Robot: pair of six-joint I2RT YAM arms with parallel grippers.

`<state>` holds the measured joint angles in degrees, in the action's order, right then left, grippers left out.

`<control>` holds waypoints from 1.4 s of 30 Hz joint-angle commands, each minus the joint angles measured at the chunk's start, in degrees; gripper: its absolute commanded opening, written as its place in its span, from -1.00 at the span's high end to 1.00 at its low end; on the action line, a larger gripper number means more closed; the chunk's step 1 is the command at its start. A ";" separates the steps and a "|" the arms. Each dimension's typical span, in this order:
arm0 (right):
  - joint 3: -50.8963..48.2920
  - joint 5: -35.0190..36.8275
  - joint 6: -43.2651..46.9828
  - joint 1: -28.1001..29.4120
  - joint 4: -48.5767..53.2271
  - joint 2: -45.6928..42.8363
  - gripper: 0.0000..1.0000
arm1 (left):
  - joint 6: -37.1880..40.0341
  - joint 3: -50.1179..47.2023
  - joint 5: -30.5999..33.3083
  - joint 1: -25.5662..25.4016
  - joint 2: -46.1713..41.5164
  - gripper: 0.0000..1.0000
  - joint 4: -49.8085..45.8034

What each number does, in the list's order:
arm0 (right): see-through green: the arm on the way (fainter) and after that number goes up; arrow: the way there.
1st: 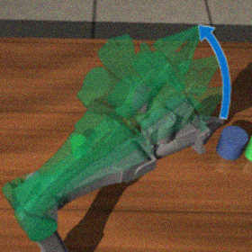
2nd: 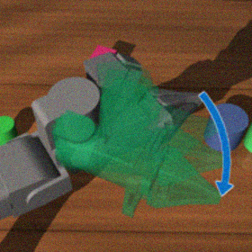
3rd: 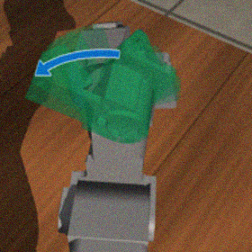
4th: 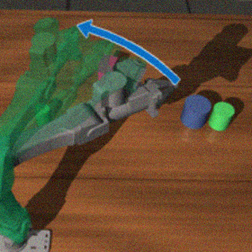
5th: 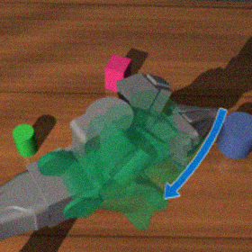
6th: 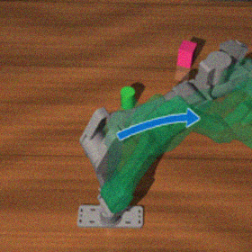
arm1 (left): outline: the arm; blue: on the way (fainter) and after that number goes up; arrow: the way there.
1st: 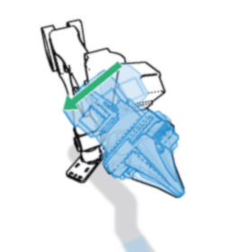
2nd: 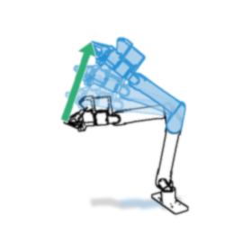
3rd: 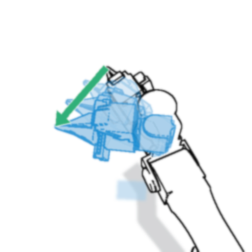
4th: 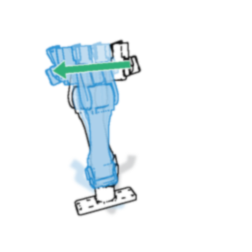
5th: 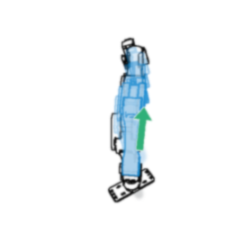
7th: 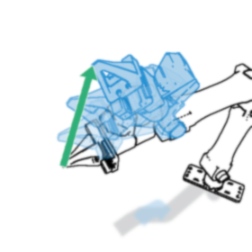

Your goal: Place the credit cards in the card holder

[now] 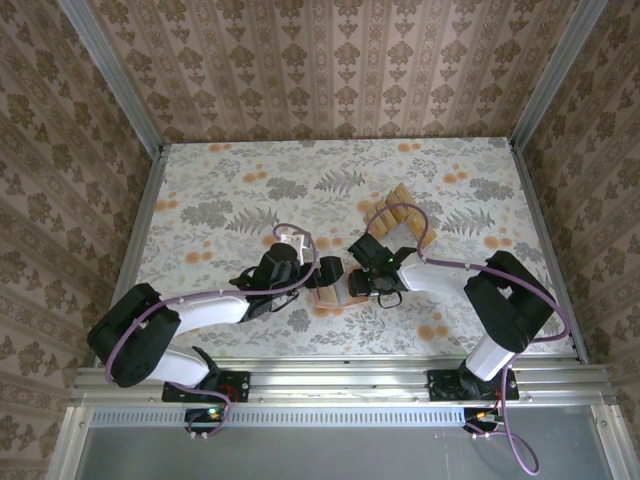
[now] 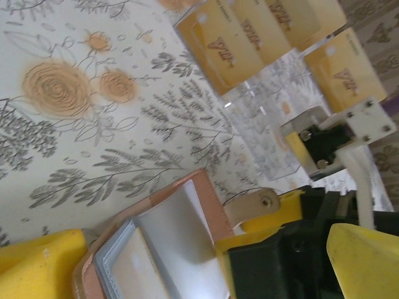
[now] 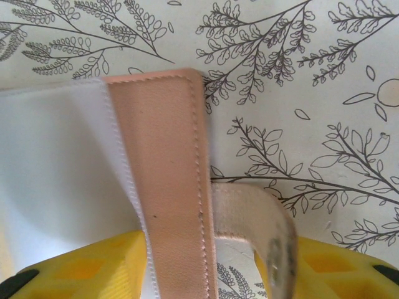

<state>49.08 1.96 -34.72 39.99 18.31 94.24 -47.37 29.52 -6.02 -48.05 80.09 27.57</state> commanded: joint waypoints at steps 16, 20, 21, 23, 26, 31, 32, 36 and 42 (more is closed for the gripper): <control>-4.83 -5.46 0.70 -9.66 1.42 -8.07 -0.04 | -2.81 6.69 -1.71 -2.80 7.80 -1.00 7.59; -6.81 -6.00 0.45 -9.67 0.92 -9.34 -0.12 | -2.80 6.69 -1.36 -3.01 7.76 -1.00 7.36; -7.19 -6.04 0.53 -9.67 0.93 -9.74 -0.15 | -2.77 6.69 -1.28 -3.12 7.78 -1.00 7.30; -7.61 -6.00 0.85 -9.66 1.56 -10.48 -0.22 | -2.77 6.70 -1.19 -3.10 7.81 -1.00 7.32; -7.85 -6.22 1.14 -9.67 2.71 -12.22 -0.26 | -2.54 6.51 -0.97 -3.21 7.80 -1.00 7.26; -9.37 -6.70 0.88 -9.49 5.17 -17.43 -0.26 | -1.67 6.26 -0.48 -3.06 7.11 -1.00 5.70; -9.88 -6.70 0.72 -9.41 5.49 -18.26 -0.25 | -1.44 6.25 -0.33 -2.95 6.96 -1.00 5.31; -12.98 -6.61 -0.05 -9.16 6.74 -21.53 -0.18 | -1.10 5.52 0.04 -2.02 6.18 -1.00 3.27; -16.68 -7.13 -1.86 -9.05 4.44 -22.09 0.02 | -0.31 4.06 -0.12 0.10 4.60 -1.00 -0.06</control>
<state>33.39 -4.32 -35.16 30.61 22.15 72.44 -49.23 34.57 -6.63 -48.84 86.91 29.93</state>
